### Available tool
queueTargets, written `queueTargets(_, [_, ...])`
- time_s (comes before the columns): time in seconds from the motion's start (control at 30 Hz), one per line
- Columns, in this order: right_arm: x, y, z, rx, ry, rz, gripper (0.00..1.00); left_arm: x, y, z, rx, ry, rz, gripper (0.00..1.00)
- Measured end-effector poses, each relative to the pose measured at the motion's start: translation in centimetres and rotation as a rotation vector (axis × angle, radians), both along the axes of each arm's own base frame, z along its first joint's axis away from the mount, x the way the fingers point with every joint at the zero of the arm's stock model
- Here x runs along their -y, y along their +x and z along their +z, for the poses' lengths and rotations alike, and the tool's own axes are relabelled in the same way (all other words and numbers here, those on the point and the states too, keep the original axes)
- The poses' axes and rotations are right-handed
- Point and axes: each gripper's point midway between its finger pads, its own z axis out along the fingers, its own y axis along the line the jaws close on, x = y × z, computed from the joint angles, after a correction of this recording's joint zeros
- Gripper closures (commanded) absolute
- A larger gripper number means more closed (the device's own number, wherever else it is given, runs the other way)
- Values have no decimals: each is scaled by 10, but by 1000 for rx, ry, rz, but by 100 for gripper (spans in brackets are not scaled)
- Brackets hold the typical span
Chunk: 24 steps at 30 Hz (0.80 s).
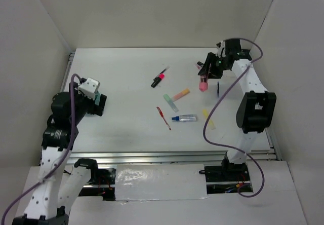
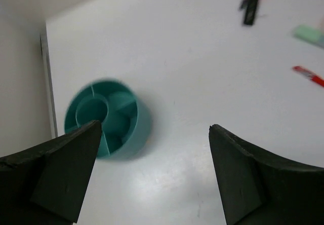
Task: Sort the stationery into containers
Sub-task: Pick up the stationery from the center of the board.
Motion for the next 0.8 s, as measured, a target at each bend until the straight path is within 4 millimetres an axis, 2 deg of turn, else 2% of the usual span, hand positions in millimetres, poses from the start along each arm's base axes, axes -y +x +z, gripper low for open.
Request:
queueTargets(0.07, [-22, -14, 55, 112, 36, 101, 100, 23, -14, 27, 113, 3, -156, 1])
queueTargets(0.13, [-54, -39, 110, 231, 81, 235, 100, 45, -30, 54, 230, 40, -325, 1])
queueTargets(0.23, [-101, -88, 152, 303, 174, 407, 100, 72, -43, 82, 324, 115, -538, 2])
queueTargets(0.33, [-142, -147, 151, 238, 287, 550, 100, 86, -38, 91, 368, 218, -683, 3])
queueTargets(0.43, [-169, -187, 132, 103, 378, 632, 100, 90, -30, 83, 397, 372, -784, 3])
queueTargets(0.47, [-174, -194, 123, 63, 389, 640, 100, 91, -29, 79, 408, 426, -816, 3])
queueTargets(0.53, [-181, -206, 109, -3, 393, 646, 100, 91, -26, 72, 436, 539, -874, 3])
queueTargets(0.6, [-185, -212, 108, -26, 399, 650, 100, 92, -28, 68, 476, 636, -927, 3])
queueTargets(0.7, [-188, -211, 110, -30, 417, 648, 100, 96, -26, 66, 516, 714, -980, 2])
queueTargets(0.8, [-190, -208, 106, -53, 427, 635, 100, 102, -11, 65, 506, 720, -1009, 1])
